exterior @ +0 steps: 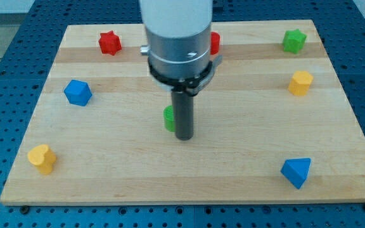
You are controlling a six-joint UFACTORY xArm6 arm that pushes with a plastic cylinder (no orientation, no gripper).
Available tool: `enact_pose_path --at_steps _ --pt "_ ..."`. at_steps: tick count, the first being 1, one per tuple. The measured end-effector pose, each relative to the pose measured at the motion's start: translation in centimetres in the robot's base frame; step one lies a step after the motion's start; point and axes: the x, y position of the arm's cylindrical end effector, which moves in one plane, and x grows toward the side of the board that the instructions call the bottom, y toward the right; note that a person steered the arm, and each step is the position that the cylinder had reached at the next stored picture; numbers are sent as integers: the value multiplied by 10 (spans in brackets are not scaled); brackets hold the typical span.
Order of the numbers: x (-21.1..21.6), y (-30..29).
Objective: Push the green circle into the red star
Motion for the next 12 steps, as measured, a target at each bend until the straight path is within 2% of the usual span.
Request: enact_pose_path --at_steps 2,3,4,5,7,10,12 --pt "-37 -10" --pt "-5 -29" --pt "-56 -79" --pt "-85 -67" --pt "-87 -34" --pt "-131 -29" --pt "-197 -130"
